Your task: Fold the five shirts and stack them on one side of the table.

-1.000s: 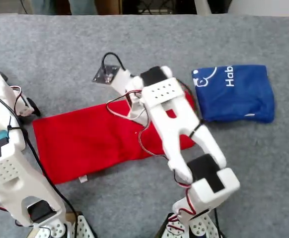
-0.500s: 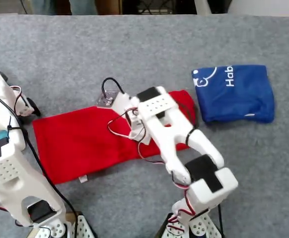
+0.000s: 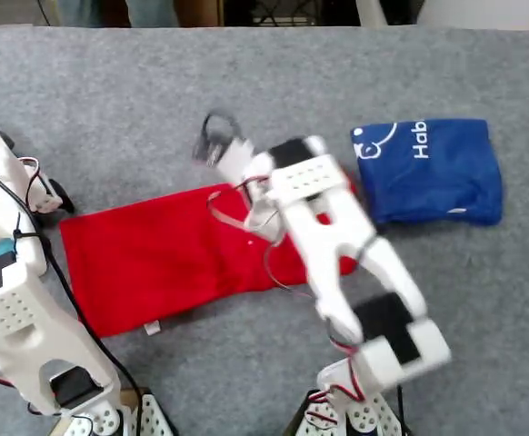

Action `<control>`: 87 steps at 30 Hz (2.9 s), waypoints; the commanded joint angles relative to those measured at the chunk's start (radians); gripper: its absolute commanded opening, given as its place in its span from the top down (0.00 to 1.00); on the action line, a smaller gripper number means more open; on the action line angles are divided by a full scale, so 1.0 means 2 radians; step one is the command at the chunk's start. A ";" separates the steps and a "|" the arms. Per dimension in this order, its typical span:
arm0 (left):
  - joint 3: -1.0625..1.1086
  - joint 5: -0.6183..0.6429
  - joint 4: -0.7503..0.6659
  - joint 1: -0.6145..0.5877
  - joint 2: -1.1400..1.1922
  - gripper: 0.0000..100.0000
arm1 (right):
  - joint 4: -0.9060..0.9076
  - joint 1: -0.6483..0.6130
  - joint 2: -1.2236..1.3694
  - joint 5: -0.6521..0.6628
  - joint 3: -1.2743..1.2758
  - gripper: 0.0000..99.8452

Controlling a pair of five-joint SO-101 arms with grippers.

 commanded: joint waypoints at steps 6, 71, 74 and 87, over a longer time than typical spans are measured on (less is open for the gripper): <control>-0.091 0.009 0.090 -0.032 -0.018 0.77 | 0.048 0.054 -0.155 -0.002 -0.066 0.98; 0.148 0.009 0.217 0.155 -0.320 0.97 | -0.120 0.163 -0.212 -0.005 -0.110 0.98; 0.148 0.011 0.228 0.199 -0.320 0.97 | -0.156 0.204 -0.212 -0.002 -0.117 0.98; 0.040 0.032 0.212 0.410 -0.316 0.97 | -0.213 0.384 -0.217 0.054 -0.092 0.98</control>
